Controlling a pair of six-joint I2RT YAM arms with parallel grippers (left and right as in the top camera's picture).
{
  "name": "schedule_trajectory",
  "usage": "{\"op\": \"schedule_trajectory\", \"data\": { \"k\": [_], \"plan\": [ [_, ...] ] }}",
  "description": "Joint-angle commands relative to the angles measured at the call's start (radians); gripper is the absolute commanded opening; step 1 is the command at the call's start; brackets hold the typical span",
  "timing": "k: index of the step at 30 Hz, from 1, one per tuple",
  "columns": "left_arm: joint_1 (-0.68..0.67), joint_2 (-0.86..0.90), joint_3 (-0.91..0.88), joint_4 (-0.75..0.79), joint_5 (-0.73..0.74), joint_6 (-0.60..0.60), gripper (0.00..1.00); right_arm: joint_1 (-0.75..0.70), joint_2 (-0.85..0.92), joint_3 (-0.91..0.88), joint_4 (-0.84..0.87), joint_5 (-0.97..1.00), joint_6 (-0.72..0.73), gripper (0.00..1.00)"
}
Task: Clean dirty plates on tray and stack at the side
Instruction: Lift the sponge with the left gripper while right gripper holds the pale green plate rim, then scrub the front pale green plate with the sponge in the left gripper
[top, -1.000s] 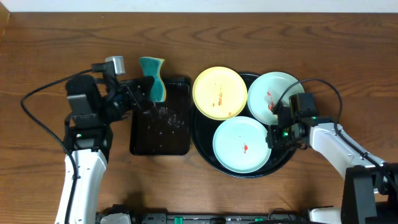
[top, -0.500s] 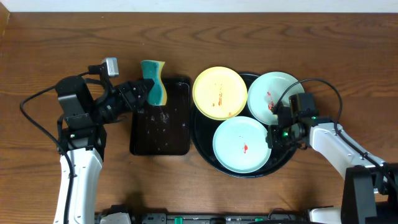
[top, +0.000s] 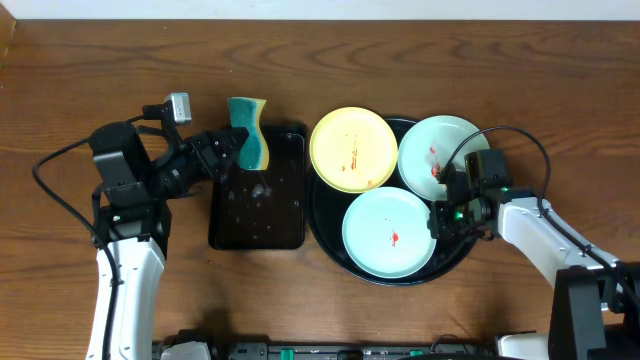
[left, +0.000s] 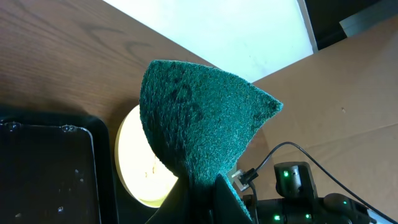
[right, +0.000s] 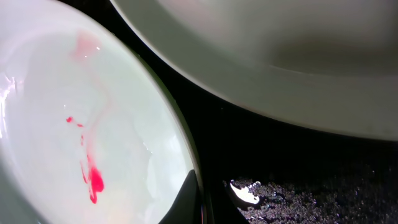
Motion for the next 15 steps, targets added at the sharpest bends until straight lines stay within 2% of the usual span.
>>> {"op": "schedule_trajectory", "data": {
  "k": [1, 4, 9, 15],
  "plan": [
    [0.003, 0.002, 0.006, 0.010, 0.025, -0.004, 0.07, 0.006, 0.009, -0.006, 0.003, -0.002, 0.002, 0.01],
    [-0.035, 0.006, 0.005, -0.008, -0.076, 0.060, 0.07, 0.006, 0.009, -0.006, 0.004, -0.002, 0.003, 0.01],
    [-0.198, 0.049, 0.005, -0.132, -0.500, 0.172, 0.07, 0.006, 0.009, -0.006, -0.002, -0.001, 0.003, 0.01],
    [-0.440, 0.176, 0.005, -0.173, -0.917, 0.244, 0.07, 0.006, 0.009, -0.006, -0.004, -0.001, 0.002, 0.01]
  ]
}}
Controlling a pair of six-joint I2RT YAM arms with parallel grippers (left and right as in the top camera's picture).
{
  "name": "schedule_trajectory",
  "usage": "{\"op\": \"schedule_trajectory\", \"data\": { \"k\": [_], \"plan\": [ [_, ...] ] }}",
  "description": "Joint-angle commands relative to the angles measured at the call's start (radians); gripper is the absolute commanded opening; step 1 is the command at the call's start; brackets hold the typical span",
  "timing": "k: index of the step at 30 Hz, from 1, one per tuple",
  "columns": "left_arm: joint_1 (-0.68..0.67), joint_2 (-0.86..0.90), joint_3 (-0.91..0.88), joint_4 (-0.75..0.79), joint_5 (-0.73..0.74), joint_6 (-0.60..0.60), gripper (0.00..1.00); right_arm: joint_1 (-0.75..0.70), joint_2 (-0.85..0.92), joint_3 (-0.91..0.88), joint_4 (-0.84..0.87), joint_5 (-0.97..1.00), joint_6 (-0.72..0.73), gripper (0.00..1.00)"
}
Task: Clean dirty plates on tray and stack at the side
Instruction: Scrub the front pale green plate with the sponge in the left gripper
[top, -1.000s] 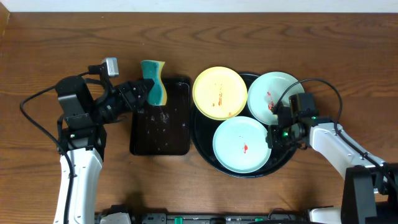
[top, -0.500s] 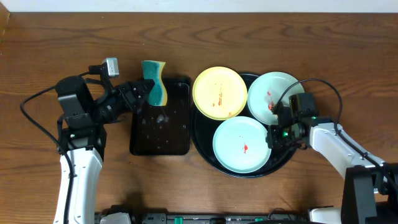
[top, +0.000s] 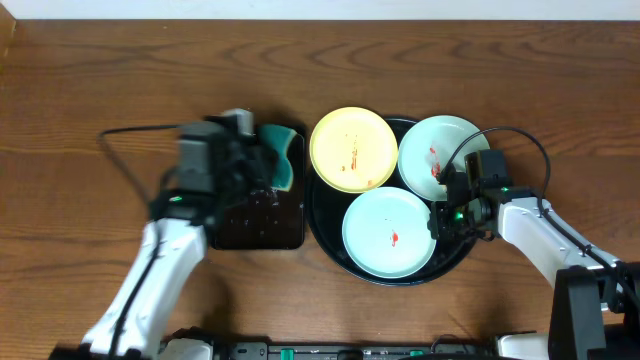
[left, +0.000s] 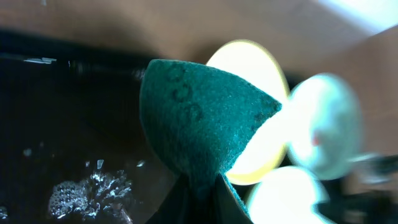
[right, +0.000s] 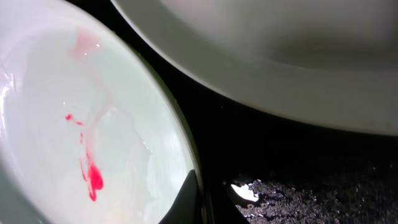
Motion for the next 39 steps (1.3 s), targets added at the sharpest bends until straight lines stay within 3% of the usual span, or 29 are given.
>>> {"op": "schedule_trajectory", "data": {
  "k": [1, 4, 9, 13, 16, 19, 24, 29, 35, 39],
  "plan": [
    [-0.121, 0.064, 0.005, -0.016, -0.419, 0.078, 0.07, 0.006, 0.009, -0.006, 0.003, -0.002, 0.002, 0.01],
    [-0.209, 0.105, 0.025, -0.071, -0.597, 0.103, 0.07, 0.006, 0.009, -0.006, 0.002, -0.002, 0.002, 0.01],
    [-0.275, 0.132, 0.114, -0.170, -0.667, 0.110, 0.07, 0.006, 0.009, -0.006, 0.006, -0.002, 0.002, 0.01],
    [-0.314, 0.132, 0.194, -0.233, -0.617, 0.110, 0.07, 0.006, 0.009, -0.006, 0.005, -0.002, 0.002, 0.01],
    [-0.367, 0.132, 0.210, -0.214, -0.415, 0.099, 0.07, 0.006, 0.009, -0.006, 0.003, -0.002, 0.002, 0.01],
    [-0.435, 0.148, 0.208, -0.164, -0.311, 0.011, 0.07, 0.006, 0.009, -0.006, 0.003, -0.002, 0.003, 0.01],
    [-0.545, 0.226, 0.208, -0.068, -0.284, -0.179, 0.07, 0.006, 0.009, -0.006, 0.002, -0.002, 0.003, 0.01],
    [-0.623, 0.341, 0.208, 0.064, -0.127, -0.320, 0.07, 0.006, 0.009, -0.006, 0.001, -0.002, 0.003, 0.01],
    [-0.713, 0.463, 0.208, 0.159, -0.121, -0.482, 0.07, 0.006, 0.009, -0.006, -0.006, -0.002, 0.002, 0.01],
    [-0.741, 0.517, 0.208, 0.161, -0.134, -0.528, 0.07, 0.006, 0.009, -0.006, -0.010, -0.002, 0.002, 0.01]
  ]
}}
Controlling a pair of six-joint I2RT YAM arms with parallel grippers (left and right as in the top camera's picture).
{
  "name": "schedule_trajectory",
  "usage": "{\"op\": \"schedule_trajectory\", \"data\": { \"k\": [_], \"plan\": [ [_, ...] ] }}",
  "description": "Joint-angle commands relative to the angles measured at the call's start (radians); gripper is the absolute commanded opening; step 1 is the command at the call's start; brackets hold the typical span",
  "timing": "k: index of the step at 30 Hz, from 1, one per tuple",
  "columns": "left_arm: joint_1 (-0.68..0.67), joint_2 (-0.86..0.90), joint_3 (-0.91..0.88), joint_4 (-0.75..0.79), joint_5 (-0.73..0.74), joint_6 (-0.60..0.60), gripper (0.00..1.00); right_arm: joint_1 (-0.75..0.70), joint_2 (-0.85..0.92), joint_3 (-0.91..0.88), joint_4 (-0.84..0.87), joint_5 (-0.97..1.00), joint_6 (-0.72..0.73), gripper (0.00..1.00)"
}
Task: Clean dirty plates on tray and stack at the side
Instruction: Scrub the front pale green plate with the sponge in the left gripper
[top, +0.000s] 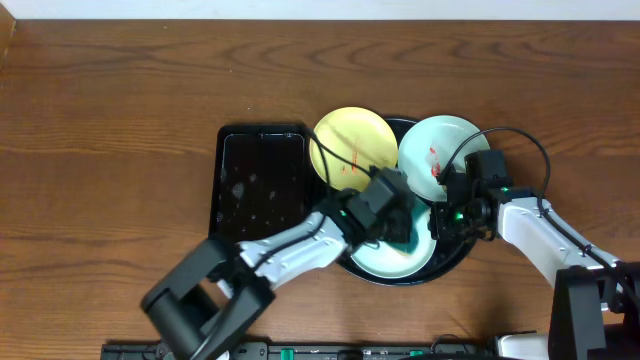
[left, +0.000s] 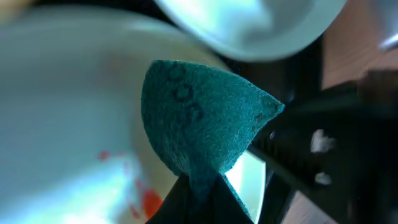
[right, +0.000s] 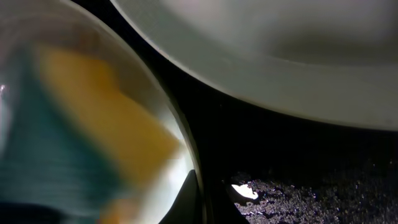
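Three stained plates sit on the round black tray (top: 455, 255): a yellow plate (top: 352, 148), a pale green plate (top: 445, 150) and a light blue near plate (top: 375, 258). My left gripper (left: 199, 190) is shut on a green-and-yellow sponge (left: 199, 121), held against the near plate beside its red stain (left: 149, 202). In the overhead view the sponge (top: 402, 228) covers the plate's middle. My right gripper (right: 202, 196) is shut on the near plate's right rim (right: 186, 143); in that view the sponge (right: 87, 137) shows as a blur.
A black rectangular tray (top: 262, 185) holding water and foam lies left of the round tray. The left arm (top: 290, 250) reaches across its near right corner. The pale green plate (right: 280, 50) overhangs close above the right gripper. Bare wooden table (top: 120, 120) surrounds the trays.
My left gripper has moved right with the sponge, from above the rectangular tray to the near light blue plate. The right gripper still holds that plate's rim in the same place.
First my left gripper held the sponge up at the far left corner of the rectangular tray. Then it was low over that tray's far right part. Now the sponge is on the near plate, whose rim the right gripper has held throughout.
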Motion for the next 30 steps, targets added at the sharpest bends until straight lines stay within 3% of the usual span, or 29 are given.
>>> {"op": "schedule_trajectory", "data": {
  "k": [1, 8, 10, 13, 20, 30],
  "plan": [
    [-0.010, 0.035, 0.017, -0.007, -0.014, -0.083, 0.07, 0.006, 0.009, -0.006, -0.003, -0.004, 0.002, 0.01],
    [0.018, 0.053, 0.017, -0.238, -0.384, -0.082, 0.07, 0.006, 0.009, -0.006, -0.009, -0.004, 0.002, 0.01],
    [0.044, 0.045, 0.017, -0.277, -0.419, -0.082, 0.07, 0.006, 0.009, -0.006, -0.010, -0.004, 0.002, 0.01],
    [0.087, 0.006, 0.019, -0.287, -0.367, -0.061, 0.07, 0.006, 0.009, -0.006, -0.014, -0.004, 0.002, 0.01],
    [0.076, -0.148, 0.031, -0.172, -0.085, 0.029, 0.07, 0.006, 0.009, -0.006, -0.016, -0.004, 0.002, 0.01],
    [-0.031, -0.090, 0.030, -0.137, -0.148, 0.002, 0.07, 0.006, 0.009, -0.006, -0.016, -0.004, 0.002, 0.01]
  ]
}}
